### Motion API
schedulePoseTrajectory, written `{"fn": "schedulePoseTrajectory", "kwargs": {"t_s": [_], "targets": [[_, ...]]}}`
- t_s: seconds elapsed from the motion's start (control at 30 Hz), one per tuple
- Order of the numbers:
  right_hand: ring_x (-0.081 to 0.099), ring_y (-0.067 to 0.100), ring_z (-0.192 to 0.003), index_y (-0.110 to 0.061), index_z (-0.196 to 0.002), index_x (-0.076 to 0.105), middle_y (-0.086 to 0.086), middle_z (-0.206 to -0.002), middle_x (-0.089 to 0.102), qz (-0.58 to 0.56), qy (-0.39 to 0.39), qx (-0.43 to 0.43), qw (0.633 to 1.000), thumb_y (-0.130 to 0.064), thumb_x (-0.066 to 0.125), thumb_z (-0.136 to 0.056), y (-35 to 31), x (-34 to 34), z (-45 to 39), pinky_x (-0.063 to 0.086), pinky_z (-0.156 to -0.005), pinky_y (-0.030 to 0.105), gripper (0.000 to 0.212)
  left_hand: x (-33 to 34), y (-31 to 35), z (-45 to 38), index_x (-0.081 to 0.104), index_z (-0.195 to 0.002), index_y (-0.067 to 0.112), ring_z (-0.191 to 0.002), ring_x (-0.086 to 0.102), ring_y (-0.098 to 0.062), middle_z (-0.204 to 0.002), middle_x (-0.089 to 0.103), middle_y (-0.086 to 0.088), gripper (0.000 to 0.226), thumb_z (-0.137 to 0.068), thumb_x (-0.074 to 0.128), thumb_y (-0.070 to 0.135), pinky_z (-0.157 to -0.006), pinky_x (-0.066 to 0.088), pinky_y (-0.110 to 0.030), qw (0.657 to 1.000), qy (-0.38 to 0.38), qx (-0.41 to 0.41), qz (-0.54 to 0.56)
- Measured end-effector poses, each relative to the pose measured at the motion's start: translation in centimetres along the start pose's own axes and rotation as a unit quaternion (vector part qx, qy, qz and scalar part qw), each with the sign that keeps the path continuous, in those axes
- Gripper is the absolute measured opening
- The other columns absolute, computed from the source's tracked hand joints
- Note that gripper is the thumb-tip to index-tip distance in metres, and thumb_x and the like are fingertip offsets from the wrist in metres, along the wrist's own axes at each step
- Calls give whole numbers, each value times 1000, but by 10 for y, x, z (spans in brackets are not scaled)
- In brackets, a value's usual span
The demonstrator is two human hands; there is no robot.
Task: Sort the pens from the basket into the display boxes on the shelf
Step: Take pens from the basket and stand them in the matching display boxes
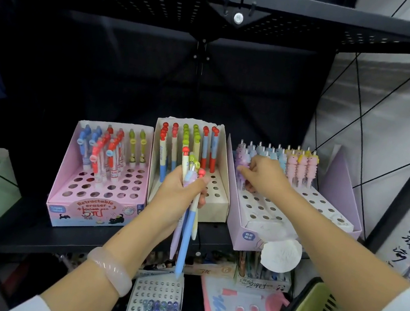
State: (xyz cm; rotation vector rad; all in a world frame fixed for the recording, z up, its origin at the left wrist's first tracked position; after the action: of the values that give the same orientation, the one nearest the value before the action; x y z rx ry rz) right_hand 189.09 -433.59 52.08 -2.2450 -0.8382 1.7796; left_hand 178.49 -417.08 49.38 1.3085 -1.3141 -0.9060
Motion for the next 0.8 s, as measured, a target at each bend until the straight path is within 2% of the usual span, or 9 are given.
{"fn": "schedulePoseTrajectory", "kwargs": {"t_s": [0.1, 0.17, 0.2, 0.27, 0.33, 0.37, 0.5, 0.63, 0.8], "targets": [[59, 27, -77, -9, -78, 50, 10, -78, 61, 39, 69, -6, 997, -31, 60, -89, -9, -14, 1, 42, -62, 30, 27, -2, 1, 2, 53, -96, 11, -51, 54, -7, -60, 56, 4, 6, -91, 56, 11, -53, 48, -19, 1000, 0, -4, 5], [55, 15, -74, -11, -90, 56, 0, -80, 56, -27, 156, -52, 986, -29, 61, -88, -28, -27, 7, 43, -61, 24, 19, -2, 1, 3, 53, -95, 11, -51, 54, -7, -61, 56, 4, 6, -91, 56, 11, -54, 48, -20, 1000, -3, -3, -6], [54, 7, -72, -16, -89, 59, -5, -80, 57, -87, 151, -81, 981, -29, 61, -88, -40, -29, 11, 41, -60, 16, 14, -2, 1, 4, 53, -94, 12, -52, 54, -8, -61, 56, 4, 5, -91, 56, 12, -55, 49, -21, 1000, -5, 0, -15], [55, -3, -71, -22, -85, 64, -8, -79, 62, -209, 20, -125, 970, -33, 58, -89, -67, -24, 21, 42, -63, 8, 13, 0, 3, 5, 53, -92, 13, -52, 55, -8, -62, 56, 4, 3, -91, 56, 13, -56, 49, -23, 999, -12, 7, -29], [59, 2, -79, -21, -87, 68, -2, -85, 65, -254, -117, -127, 952, -36, 58, -89, -87, -11, 30, 50, -74, 20, 18, 2, 6, 6, 54, -91, 14, -53, 55, -9, -61, 57, 4, 2, -92, 55, 13, -56, 49, -24, 999, -22, 23, -43], [60, 5, -83, -20, -90, 68, -2, -88, 66, -257, -148, -127, 947, -35, 60, -88, -94, -7, 33, 51, -78, 25, 18, 2, 8, 7, 55, -91, 14, -53, 55, -10, -60, 56, 4, 3, -92, 54, 11, -55, 49, -24, 998, -23, 31, -47], [57, 7, -73, -16, -94, 62, -7, -80, 59, -274, -176, -107, 940, -25, 63, -86, -109, -1, 33, 48, -68, 21, 12, -6, 12, 9, 55, -92, 12, -52, 54, -10, -61, 55, 1, 6, -91, 53, 7, -56, 51, -28, 998, -24, 36, -49], [54, 9, -71, -15, -82, 61, -4, -77, 57, -287, -210, -89, 930, -16, 62, -87, -119, -2, 33, 47, -65, 18, 5, -13, 13, 12, 54, -90, 11, -51, 55, -9, -60, 54, -1, 4, -90, 54, 8, -54, 50, -24, 997, -37, 32, -56], [47, 8, -65, -16, -80, 60, -1, -76, 55, -328, -163, -79, 927, -18, 60, -89, -128, 1, 33, 39, -60, 17, 10, -22, 16, 11, 53, -88, 10, -54, 57, -9, -64, 56, 0, 5, -89, 57, 12, -55, 49, -22, 998, -24, 29, -54]]}}
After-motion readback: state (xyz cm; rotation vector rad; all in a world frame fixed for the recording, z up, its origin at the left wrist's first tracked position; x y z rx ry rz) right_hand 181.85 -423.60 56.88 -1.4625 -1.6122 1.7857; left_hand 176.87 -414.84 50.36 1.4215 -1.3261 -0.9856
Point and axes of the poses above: each hand's wrist, its own z-axis away from the middle knuckle, its own x-axis out of the palm, y = z × x, the point moved 3 cm from there along -z, towards the middle knuckle
